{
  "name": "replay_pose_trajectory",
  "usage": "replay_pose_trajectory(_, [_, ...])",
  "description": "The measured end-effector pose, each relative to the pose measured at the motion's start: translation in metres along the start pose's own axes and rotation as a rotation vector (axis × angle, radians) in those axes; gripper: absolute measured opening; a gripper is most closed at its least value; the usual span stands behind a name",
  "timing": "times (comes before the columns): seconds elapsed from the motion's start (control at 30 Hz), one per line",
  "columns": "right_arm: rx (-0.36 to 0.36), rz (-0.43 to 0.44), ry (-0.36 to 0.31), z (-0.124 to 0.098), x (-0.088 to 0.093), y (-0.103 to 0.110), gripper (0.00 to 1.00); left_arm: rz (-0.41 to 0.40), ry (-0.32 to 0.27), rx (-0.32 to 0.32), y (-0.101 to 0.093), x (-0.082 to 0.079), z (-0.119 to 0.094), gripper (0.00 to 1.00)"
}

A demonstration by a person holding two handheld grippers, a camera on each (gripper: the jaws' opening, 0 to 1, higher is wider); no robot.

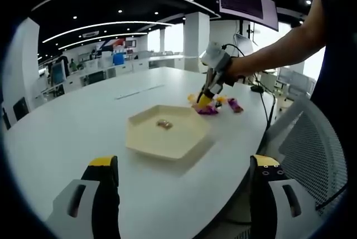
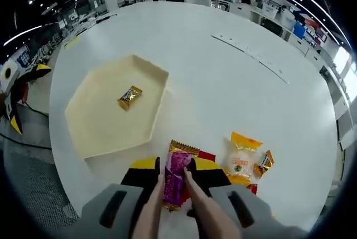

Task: Place the target food into the container with the food tongs after gripping and lifting it, then release it inside without dropping or visibly crushing the food.

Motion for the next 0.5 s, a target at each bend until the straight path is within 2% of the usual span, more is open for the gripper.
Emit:
replay_pose_trajectory(0.17, [-0.006, -0.005, -0.008, -0.007, -0.006, 0.000, 0.21, -0.002, 0.001, 0.000, 0.000, 0.000, 0.000, 0.95])
replay_pose_trajectory(0.5, [-0.014, -0.101, -0.024, -0.027, -0.025, -0.003, 0.21, 0.001, 0.000, 0.002, 0.000, 0.000, 0.000, 0.95])
Point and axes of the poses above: the point that each gripper's makers call its tool centre point, and the gripper's own axes: z roughly forward along the fingers, y roughly to its left, x roughly out of its underside, the point moved 4 cm from there along -z, roughly backward along the fingers, and after that the axes turned 10 degrees about -x, right-handed, at the moved point
